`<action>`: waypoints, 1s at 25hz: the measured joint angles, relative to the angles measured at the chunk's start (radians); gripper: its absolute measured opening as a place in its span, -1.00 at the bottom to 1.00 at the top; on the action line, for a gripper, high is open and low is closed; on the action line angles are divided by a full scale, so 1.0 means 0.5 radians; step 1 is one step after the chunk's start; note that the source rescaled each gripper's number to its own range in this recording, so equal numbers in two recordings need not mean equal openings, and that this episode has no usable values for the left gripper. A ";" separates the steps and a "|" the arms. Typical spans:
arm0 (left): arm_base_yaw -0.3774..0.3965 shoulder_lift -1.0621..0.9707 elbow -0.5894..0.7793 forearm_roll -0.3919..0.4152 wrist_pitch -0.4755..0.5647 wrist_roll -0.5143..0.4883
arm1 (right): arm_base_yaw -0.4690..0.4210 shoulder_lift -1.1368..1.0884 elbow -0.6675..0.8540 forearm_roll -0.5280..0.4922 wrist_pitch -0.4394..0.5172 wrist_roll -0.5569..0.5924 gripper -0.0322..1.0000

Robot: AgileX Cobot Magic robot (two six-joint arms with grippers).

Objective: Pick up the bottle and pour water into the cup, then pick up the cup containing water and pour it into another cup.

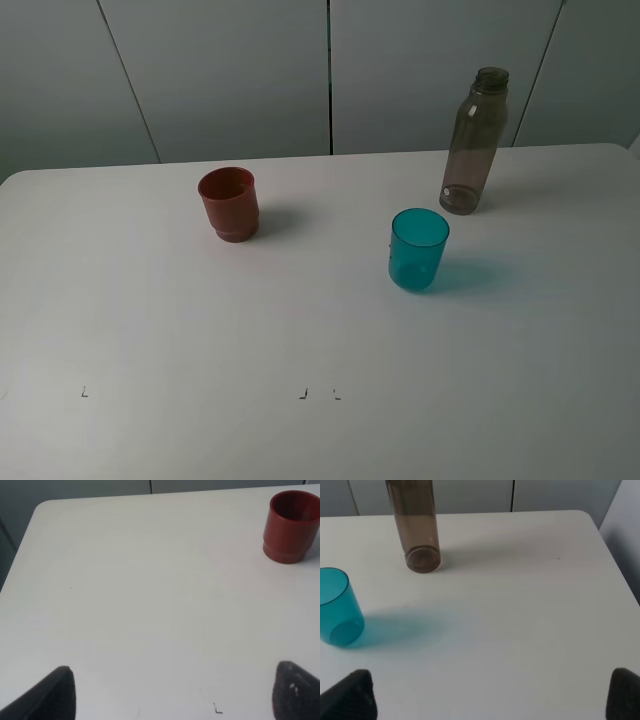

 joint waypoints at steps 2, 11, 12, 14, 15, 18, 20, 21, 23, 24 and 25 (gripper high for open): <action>0.000 0.000 0.000 0.000 0.000 0.000 | 0.000 0.000 0.000 0.000 0.000 0.000 1.00; 0.000 0.000 0.000 0.000 0.000 0.000 | 0.000 0.000 0.000 0.000 0.000 0.000 1.00; 0.000 0.000 0.000 0.000 0.000 0.000 | 0.000 0.000 0.000 0.000 0.000 0.000 1.00; 0.000 0.000 0.000 0.000 0.000 0.000 | 0.000 0.000 0.000 0.000 0.000 0.004 1.00; 0.000 0.000 0.000 0.000 0.000 0.000 | 0.000 0.000 0.000 0.000 0.000 0.004 1.00; 0.000 0.000 0.000 0.000 0.000 0.000 | 0.000 0.000 0.000 0.000 0.000 0.004 1.00; 0.000 0.000 0.000 0.000 0.000 0.000 | 0.000 0.000 0.000 0.000 0.000 0.004 1.00; 0.000 0.000 0.000 0.000 0.000 0.000 | 0.000 0.000 0.000 0.000 0.000 0.004 1.00; 0.000 0.000 0.000 0.000 0.000 0.000 | 0.000 0.000 0.000 0.000 0.000 0.004 1.00; 0.000 0.000 0.000 0.000 0.000 0.000 | 0.000 0.000 0.000 0.000 0.000 0.004 1.00; 0.000 0.000 0.000 0.000 0.000 0.000 | 0.000 0.000 0.000 0.000 0.000 0.004 1.00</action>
